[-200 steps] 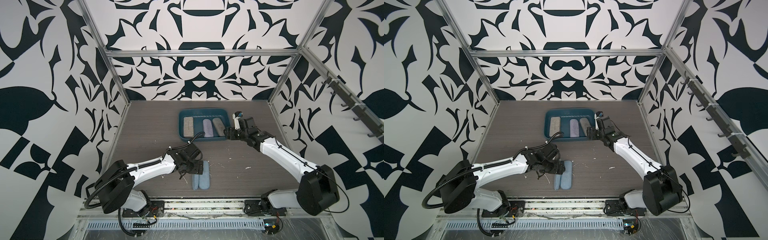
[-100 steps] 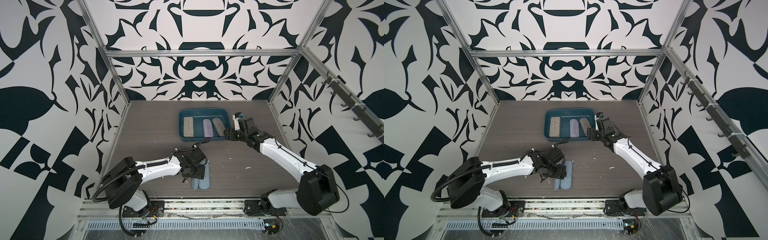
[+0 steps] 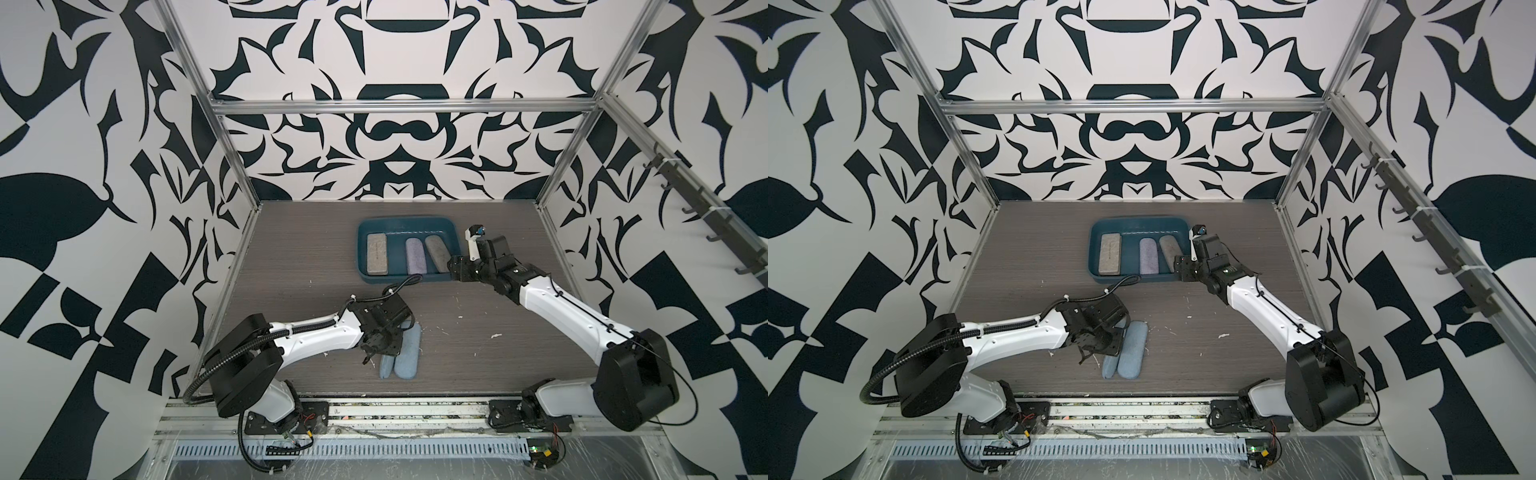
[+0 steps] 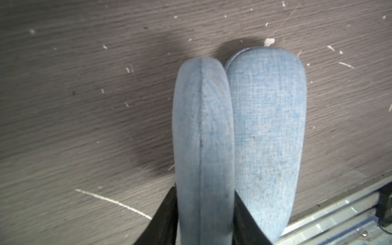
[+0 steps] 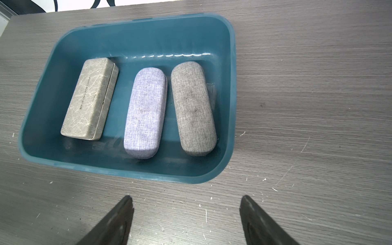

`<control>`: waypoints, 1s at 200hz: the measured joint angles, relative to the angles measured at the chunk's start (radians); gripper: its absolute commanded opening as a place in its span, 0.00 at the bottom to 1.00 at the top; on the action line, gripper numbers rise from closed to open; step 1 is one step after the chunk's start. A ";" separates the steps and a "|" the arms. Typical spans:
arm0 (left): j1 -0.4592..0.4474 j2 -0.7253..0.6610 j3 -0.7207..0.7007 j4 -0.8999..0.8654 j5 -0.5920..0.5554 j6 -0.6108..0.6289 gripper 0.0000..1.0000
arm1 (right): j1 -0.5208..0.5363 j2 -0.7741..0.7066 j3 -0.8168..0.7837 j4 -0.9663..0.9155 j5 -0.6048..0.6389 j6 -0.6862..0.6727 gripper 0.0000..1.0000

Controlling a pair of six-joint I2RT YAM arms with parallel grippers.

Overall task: Put the glasses cases into the storage boxes
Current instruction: Pick up the glasses case at the center of the board, then place the glasses case in the storage box.

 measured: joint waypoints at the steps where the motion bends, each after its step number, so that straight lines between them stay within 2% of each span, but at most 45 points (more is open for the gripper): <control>1: 0.000 0.000 0.000 -0.001 0.000 0.000 0.35 | 0.000 0.000 0.000 0.000 0.000 0.000 0.82; 49: 0.000 -0.053 0.029 -0.077 -0.051 0.019 0.31 | 0.000 0.000 0.000 0.000 0.000 0.001 0.82; 123: 0.019 -0.147 0.169 -0.163 -0.126 0.069 0.33 | 0.000 0.000 0.000 0.000 0.000 0.003 0.82; 169: 0.181 -0.143 0.267 -0.063 0.009 0.116 0.33 | 0.000 -0.001 0.000 0.000 0.000 0.003 0.82; 200: 0.287 -0.040 0.403 0.021 0.135 0.142 0.35 | 0.000 -0.018 0.000 -0.003 0.001 0.003 0.82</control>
